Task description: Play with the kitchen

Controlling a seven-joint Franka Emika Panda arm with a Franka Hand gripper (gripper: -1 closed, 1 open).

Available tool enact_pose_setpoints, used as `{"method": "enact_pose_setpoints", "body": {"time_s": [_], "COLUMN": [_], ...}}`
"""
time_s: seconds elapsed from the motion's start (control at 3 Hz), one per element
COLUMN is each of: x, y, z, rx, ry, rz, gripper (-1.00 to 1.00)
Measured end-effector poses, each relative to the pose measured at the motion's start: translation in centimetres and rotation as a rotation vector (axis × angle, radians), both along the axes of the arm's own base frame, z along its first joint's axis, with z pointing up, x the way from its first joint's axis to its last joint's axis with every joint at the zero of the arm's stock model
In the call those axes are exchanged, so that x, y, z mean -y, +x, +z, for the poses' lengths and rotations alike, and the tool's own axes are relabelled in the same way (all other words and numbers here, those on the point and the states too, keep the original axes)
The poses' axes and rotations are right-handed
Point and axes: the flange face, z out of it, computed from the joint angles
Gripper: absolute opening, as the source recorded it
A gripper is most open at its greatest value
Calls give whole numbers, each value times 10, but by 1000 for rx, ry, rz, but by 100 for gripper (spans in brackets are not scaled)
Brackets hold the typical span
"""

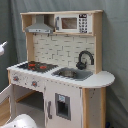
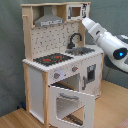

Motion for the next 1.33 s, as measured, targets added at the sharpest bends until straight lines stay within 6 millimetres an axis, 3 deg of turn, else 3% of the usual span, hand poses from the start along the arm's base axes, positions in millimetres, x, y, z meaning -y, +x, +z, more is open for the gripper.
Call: {"method": "enact_pose_setpoints", "body": {"time_s": [0.67,1.33], "x": [-49,-81], "y": [-57,-105], "z": [-72,-154], "rx": [-92,-166], "ry": [-135,-248], "rz": [63,113], "gripper": [100,100]}}
